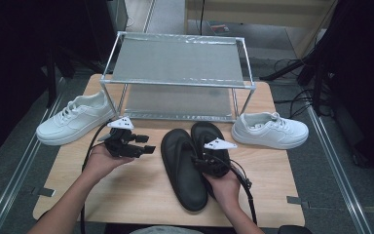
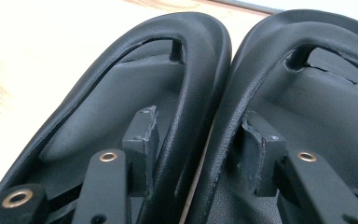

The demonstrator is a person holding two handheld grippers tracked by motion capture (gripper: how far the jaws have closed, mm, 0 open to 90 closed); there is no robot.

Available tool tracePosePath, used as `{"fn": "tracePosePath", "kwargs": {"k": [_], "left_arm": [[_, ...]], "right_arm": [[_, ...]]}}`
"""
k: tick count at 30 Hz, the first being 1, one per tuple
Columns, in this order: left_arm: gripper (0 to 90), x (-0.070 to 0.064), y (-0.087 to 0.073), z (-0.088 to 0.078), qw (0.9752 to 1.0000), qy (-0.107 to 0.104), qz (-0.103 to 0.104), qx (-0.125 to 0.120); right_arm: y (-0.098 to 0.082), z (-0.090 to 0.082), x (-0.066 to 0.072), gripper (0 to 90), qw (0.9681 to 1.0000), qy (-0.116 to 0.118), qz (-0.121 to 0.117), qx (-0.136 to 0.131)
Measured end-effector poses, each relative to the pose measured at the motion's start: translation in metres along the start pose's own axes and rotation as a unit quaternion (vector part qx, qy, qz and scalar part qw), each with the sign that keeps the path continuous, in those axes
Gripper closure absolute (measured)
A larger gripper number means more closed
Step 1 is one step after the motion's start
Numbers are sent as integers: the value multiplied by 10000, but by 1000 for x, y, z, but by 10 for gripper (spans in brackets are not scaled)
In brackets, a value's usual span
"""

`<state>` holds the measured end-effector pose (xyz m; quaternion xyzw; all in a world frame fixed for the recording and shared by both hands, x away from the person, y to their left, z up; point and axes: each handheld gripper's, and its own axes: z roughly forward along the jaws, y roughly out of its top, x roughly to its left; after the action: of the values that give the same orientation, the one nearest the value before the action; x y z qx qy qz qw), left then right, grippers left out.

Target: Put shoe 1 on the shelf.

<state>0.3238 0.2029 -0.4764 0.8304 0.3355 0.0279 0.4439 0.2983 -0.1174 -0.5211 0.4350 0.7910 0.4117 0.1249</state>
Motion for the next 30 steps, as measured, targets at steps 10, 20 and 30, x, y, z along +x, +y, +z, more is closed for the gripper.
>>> {"fn": "tracePosePath", "kwargs": {"k": [10,20,30], "left_arm": [[430,-1,1,0,10000,-14,43,13],[434,0,1,1,10000,48,30,50],[433,1,0,2,9999,90,3,119]], "right_arm": [[0,-2,2,662,9997,164,153,113],[3,-4,-2,748,9983,337,337,336],[9,-6,-2,752,9982,378,179,432]]}}
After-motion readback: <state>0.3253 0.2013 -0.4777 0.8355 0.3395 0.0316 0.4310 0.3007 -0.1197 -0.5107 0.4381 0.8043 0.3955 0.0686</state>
